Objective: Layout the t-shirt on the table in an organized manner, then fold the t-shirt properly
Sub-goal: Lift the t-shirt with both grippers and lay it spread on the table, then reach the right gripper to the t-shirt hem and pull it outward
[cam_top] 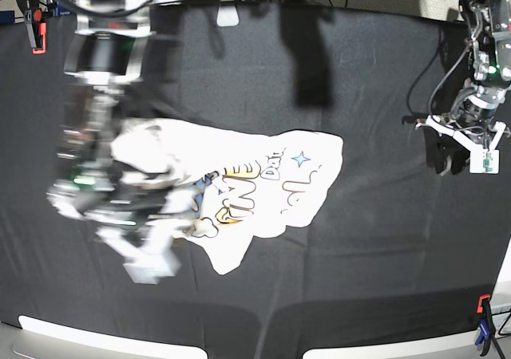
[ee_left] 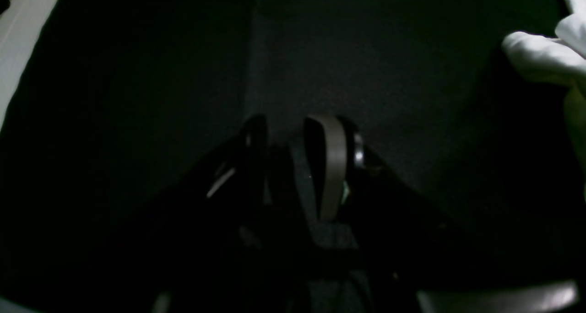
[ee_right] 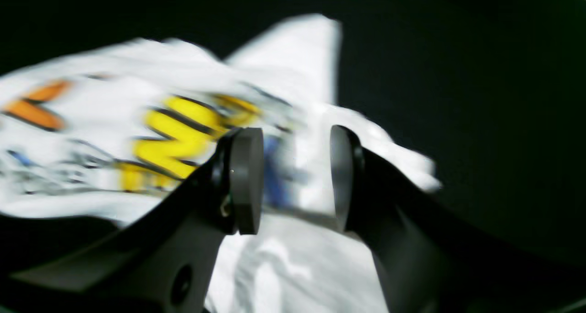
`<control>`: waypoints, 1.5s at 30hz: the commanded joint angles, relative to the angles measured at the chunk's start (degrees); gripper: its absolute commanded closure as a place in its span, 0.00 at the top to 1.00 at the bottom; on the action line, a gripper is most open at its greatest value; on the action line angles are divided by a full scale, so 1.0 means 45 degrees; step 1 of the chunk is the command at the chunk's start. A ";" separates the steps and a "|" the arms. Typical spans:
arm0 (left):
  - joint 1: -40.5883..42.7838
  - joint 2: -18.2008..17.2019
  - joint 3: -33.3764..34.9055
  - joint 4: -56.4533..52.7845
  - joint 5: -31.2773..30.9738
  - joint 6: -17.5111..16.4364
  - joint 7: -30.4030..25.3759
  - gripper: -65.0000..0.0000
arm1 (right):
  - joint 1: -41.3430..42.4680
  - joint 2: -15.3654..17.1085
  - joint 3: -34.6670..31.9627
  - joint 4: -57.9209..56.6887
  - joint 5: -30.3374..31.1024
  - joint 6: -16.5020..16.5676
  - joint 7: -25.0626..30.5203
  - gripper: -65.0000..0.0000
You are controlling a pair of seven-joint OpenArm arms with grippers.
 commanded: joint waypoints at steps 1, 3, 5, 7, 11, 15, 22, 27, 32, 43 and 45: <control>-0.0102 -0.0170 -0.0068 0.0253 -0.0112 -0.0034 -0.0355 0.25 | 0.0185 0.0466 0.0267 0.0165 0.0267 -0.0015 0.0204 0.37; -0.0102 -0.0175 -0.0068 0.0253 -0.0112 -0.0034 -0.0355 0.25 | -0.0107 0.1253 0.0578 0.0024 0.0772 -0.0005 0.0131 0.37; -0.0102 -0.0170 -0.0068 0.0253 -0.0112 -0.0034 -0.0359 0.25 | -0.0500 0.2050 0.0573 -0.0121 0.1156 0.0107 0.0015 0.37; -0.0102 -0.0170 -0.0068 0.0257 -0.0117 -0.0034 -0.0364 0.25 | -0.0860 0.2715 0.0403 -0.0301 0.1506 0.0481 0.0058 0.37; -0.0102 -0.0170 -0.0068 0.0253 -0.0117 -0.0034 -0.0359 0.25 | -0.1078 0.3366 -0.0641 -0.0840 0.1540 0.0714 0.0860 0.37; -0.0102 -0.0175 -0.0068 0.0257 -0.0112 -0.0034 -0.0359 0.25 | -0.1049 0.3356 -0.2453 -0.1540 -0.1005 0.0695 0.2793 0.37; -0.0102 -0.0175 -0.0068 0.0253 -0.0087 -0.0034 -0.0355 0.25 | -0.1010 0.3351 -0.4605 -0.2025 -0.4153 -0.1467 0.4070 0.37; -0.0102 -0.0175 -0.0068 0.0257 -0.0063 -0.0034 -0.0359 0.25 | -0.0457 0.3356 -0.4930 -0.2764 -0.5299 -0.2414 0.4459 0.37; -0.0102 -0.0175 -0.0068 0.0257 -0.0058 -0.0034 -0.0355 0.25 | 0.0316 0.3279 -0.4935 -0.3934 -0.4493 -0.2225 0.4571 0.37; -0.0102 -0.0170 -0.0068 0.0253 0.0175 -0.0029 -0.0355 0.25 | 0.0928 0.3113 -0.4930 -0.4799 -0.3274 -0.0811 0.4566 0.09; -0.0102 -0.0175 -0.0068 0.0257 0.0175 -0.0034 -0.0355 0.25 | 0.1073 0.3109 -0.4930 -0.4799 -0.3439 -0.0874 0.4838 0.00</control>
